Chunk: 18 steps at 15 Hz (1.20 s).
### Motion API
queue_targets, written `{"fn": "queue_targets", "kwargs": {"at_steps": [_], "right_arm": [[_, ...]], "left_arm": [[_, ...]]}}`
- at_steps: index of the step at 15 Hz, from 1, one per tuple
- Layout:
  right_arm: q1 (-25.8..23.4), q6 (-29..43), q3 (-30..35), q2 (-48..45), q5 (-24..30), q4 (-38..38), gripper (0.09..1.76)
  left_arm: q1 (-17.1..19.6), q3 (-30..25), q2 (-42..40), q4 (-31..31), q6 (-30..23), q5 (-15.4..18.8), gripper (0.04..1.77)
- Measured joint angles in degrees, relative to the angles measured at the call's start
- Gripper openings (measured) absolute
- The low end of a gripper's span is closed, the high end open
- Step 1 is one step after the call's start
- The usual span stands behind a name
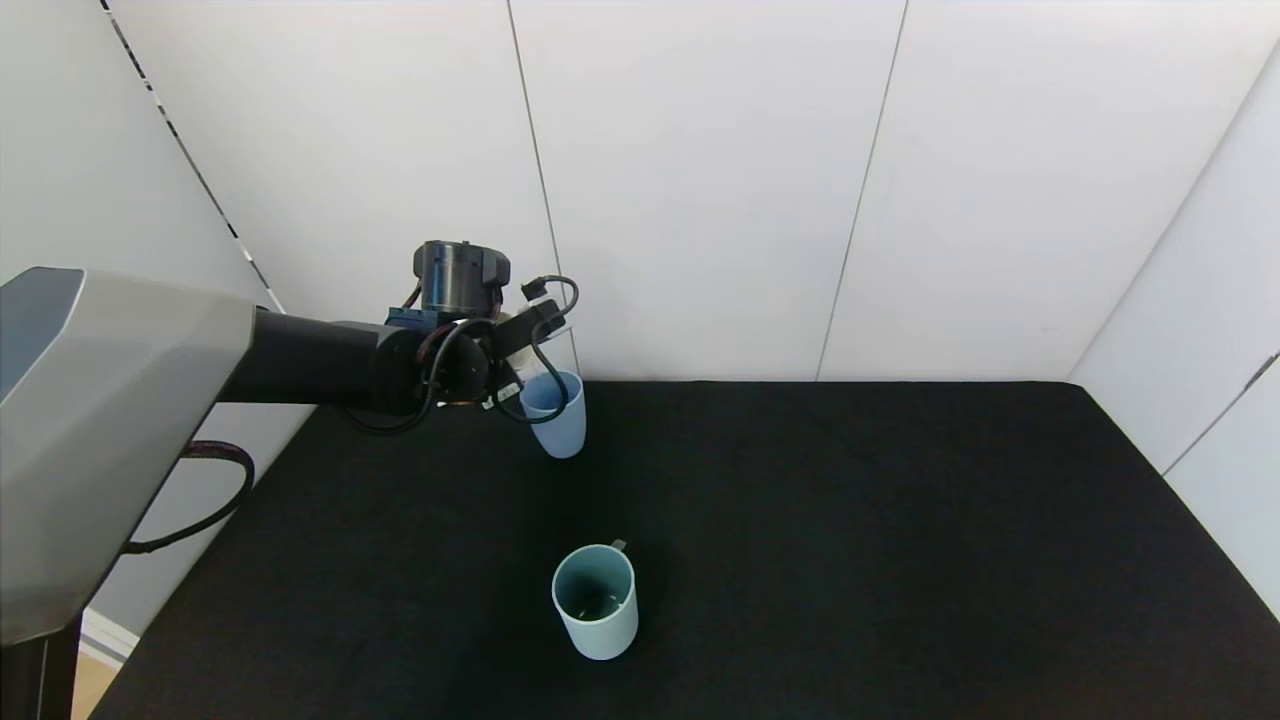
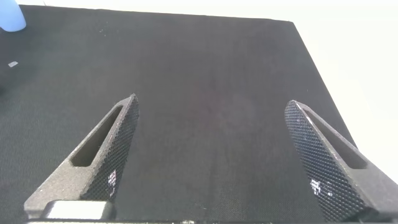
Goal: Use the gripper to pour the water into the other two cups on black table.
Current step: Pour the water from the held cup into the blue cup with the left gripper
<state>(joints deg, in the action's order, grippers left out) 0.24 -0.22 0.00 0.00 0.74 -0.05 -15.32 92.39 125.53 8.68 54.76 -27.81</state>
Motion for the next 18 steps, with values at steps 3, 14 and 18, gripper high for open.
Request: {"fn": "queue_targets", "kwargs": {"at_steps": [3,14,18], "right_arm": [[0.0,0.0,0.0,0.0,0.0,0.0,1.71],[0.0,0.0,0.0,0.0,0.0,0.0,1.71],[0.0,0.0,0.0,0.0,0.0,0.0,1.71]], "left_arm": [[0.0,0.4,0.2,0.3,2.2,-0.5,1.22],[0.1,1.9,0.0,0.3,7.1,-2.9,1.22],[0.0,1.9,-0.2,0.3,8.4,-3.7,1.21]]}}
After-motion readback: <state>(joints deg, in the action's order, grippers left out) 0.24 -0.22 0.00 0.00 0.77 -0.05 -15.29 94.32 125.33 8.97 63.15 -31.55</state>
